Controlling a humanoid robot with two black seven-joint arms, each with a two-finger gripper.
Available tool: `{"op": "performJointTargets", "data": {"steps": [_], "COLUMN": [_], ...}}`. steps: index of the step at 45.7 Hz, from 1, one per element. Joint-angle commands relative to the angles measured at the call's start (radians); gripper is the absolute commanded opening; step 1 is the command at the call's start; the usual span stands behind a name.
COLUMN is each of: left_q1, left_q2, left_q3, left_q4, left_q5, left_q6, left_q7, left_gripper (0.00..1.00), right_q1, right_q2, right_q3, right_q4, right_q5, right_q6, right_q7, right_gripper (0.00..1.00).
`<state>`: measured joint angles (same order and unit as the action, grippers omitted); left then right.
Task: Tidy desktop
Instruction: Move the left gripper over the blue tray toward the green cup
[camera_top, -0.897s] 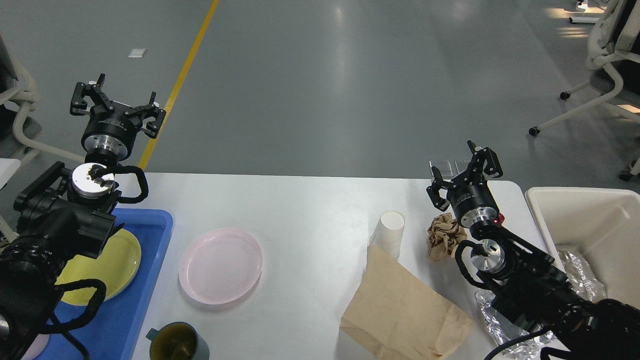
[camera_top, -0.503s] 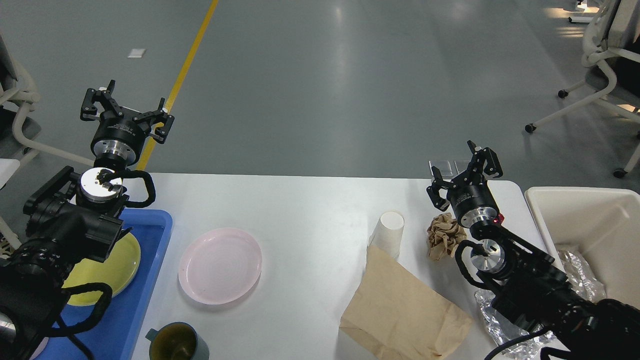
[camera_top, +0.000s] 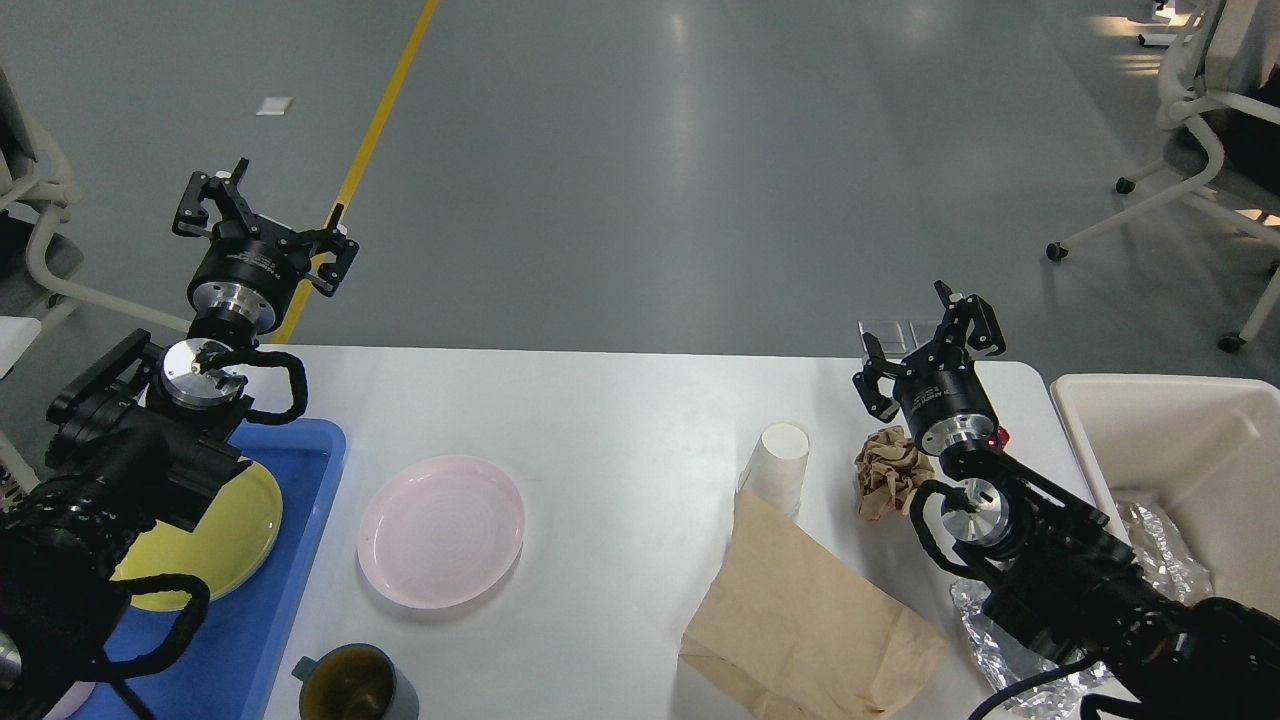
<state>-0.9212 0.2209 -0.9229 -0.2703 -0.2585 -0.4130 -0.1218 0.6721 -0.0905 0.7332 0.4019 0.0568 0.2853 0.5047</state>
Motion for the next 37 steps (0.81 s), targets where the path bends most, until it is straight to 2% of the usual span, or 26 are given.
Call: {"op": "performJointTargets", "data": {"steps": [1,6,12,23,27,31,37], "left_q1": [-0.045,-0.139,-0.205,-0.252,-0.255,-0.286,-0.353], "left_q2": [0.084,0.114,0.146,0.141,0.14,0.138,0.111], "left_q3": [0.289,0.589,0.837,1.039,1.053,1.121,1.409], "left_q4": [0.0,0.002,0.0,-0.006,-0.006,-0.007,-0.007], "left_q5": [0.001,0.001,0.001,0.001,0.001,0.001,0.004], "left_q6": [0.003,0.002,-0.001,-0.007,-0.004,-0.012,-0.067], "left_q7": [0.04,0.112,0.252,0.553,0.637,0.669,0.665], "left_gripper": [0.96,0.97,0.96,0.97,0.97,0.97,0.97], "right_q1": [0.0,0.0,0.001,0.001,0.0,0.0,0.0], "right_q2": [0.0,0.0,0.0,0.0,0.0,0.0,0.0], "right_q3": [0.0,0.0,0.0,0.0,0.0,0.0,0.0], "right_q4": [0.0,0.0,0.0,0.0,0.0,0.0,0.0], "right_q5": [0.0,0.0,0.0,0.0,0.0,0.0,0.0], "right_q6": [0.0,0.0,0.0,0.0,0.0,0.0,0.0], "right_q7": [0.0,0.0,0.0,0.0,0.0,0.0,0.0], "right_gripper": [1.0,1.0,1.0,1.0,1.0,1.0,1.0]}}
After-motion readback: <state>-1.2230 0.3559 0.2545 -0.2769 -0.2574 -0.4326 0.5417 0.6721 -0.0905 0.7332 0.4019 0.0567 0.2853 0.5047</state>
